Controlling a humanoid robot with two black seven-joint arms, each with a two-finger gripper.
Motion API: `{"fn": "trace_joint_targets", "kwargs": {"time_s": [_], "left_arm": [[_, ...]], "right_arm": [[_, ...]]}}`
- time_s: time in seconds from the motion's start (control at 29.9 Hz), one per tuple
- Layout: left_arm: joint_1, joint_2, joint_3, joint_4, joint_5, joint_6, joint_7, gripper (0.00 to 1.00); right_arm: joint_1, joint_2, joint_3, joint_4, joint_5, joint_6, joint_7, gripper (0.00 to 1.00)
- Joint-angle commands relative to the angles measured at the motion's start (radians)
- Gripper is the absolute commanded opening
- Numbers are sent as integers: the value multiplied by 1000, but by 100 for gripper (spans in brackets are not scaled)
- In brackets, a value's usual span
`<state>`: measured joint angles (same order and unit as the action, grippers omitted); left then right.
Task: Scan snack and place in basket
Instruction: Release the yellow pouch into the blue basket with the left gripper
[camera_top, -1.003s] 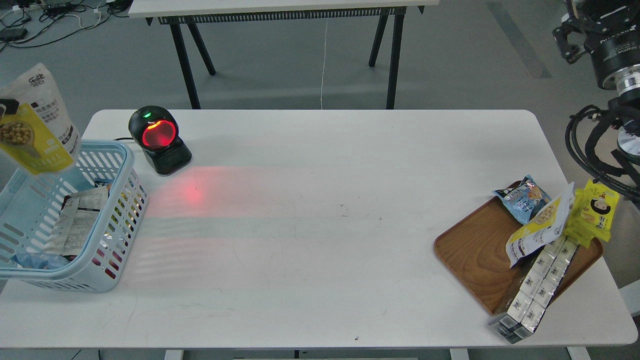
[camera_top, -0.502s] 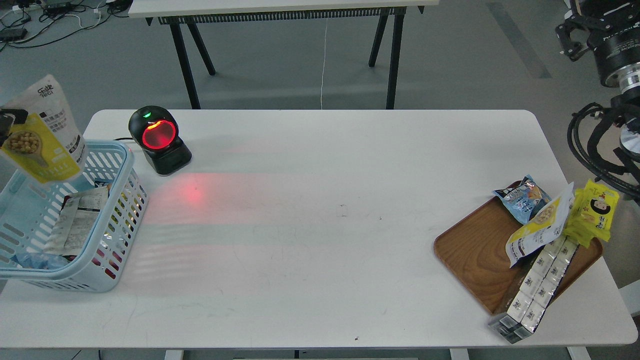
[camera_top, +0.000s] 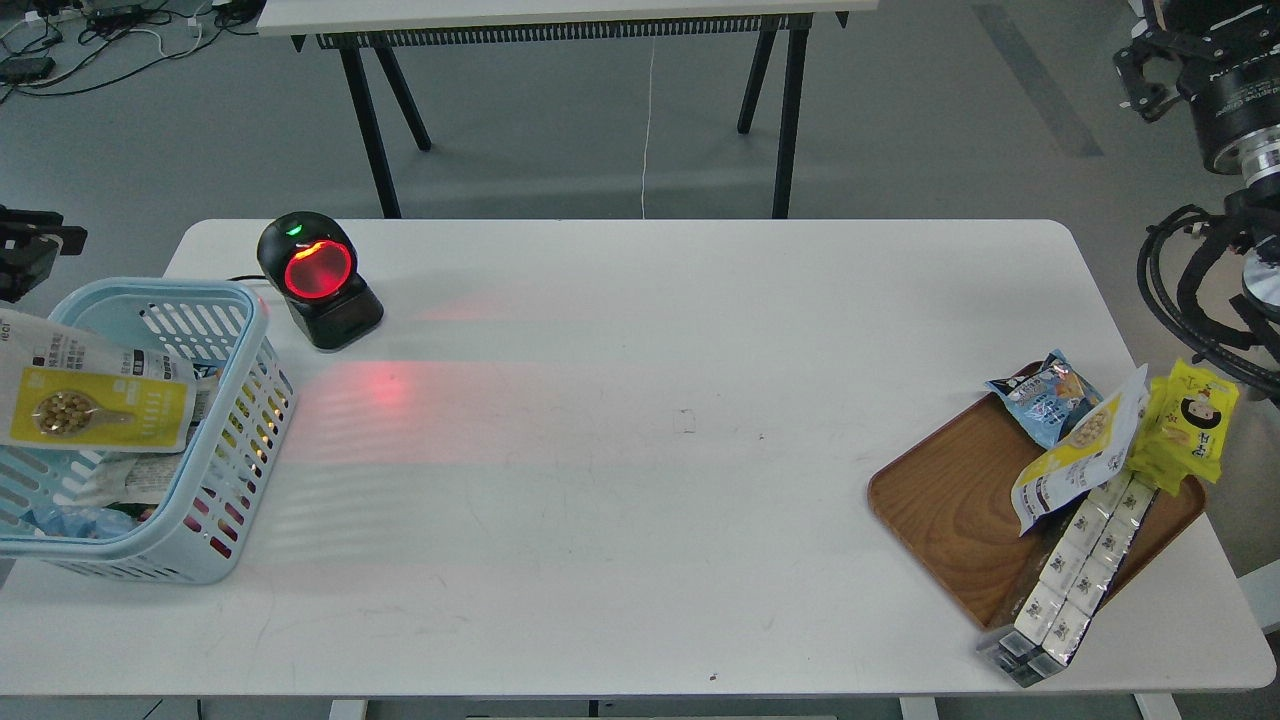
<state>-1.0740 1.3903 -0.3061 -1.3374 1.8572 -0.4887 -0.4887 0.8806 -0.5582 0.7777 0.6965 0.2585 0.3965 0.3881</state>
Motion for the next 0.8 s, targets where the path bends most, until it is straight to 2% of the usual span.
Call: {"fn": "trace_joint_targets", "kwargs": {"time_s": [0.0,0.07,0.23,0.4,0.67,0.77], "left_arm": [[-12,-25,-16,66,-313,0,0,92],[-15,-40,-31,95,-476,0,0,99],[-63,-120,-45,122,-723,0,0,100],[-69,-227,-50,208,-1024,0,0,100],[-69,-463,-57,475,-1571,0,0,100],[-70,-545,-76,541,-1722,0,0,100]], "right_arm": [[0,-2,0,0,1,-1,0,99],[1,-3,0,0,1,1,0,99],[0,-5,3,1,1,-1,0,99],[23,-8,9,0,1,-1,0,99],[52,-6,6,-3,1,-2,-11,99],[52,0,9,-2,1,1,-12,99]]}}
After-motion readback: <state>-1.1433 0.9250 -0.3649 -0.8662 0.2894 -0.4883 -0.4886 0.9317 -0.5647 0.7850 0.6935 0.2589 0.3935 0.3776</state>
